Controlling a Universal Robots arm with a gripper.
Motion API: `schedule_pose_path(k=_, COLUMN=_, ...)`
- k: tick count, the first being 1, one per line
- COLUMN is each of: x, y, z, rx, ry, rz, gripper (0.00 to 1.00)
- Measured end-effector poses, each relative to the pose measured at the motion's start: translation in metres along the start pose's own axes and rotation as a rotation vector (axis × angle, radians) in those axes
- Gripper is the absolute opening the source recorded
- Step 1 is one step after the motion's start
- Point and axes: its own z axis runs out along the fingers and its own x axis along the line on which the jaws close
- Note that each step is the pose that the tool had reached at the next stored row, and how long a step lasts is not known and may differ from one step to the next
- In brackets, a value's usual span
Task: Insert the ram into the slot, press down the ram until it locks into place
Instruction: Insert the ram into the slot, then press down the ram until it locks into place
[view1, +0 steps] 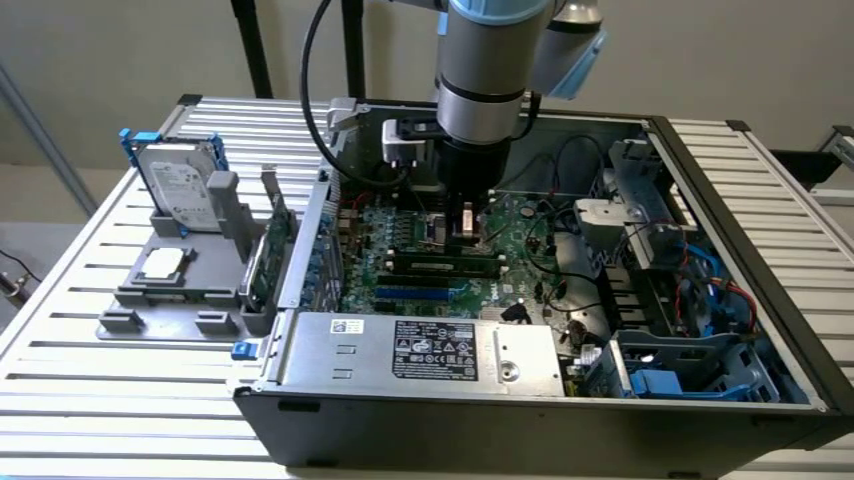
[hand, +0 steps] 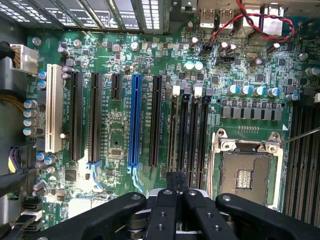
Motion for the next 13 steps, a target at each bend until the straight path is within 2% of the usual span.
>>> schedule_pose_path(k=13, x=0.0, y=0.0, z=0.0004, rx=-0.0001, ry=0.0003, rz=0.0, gripper=0.11)
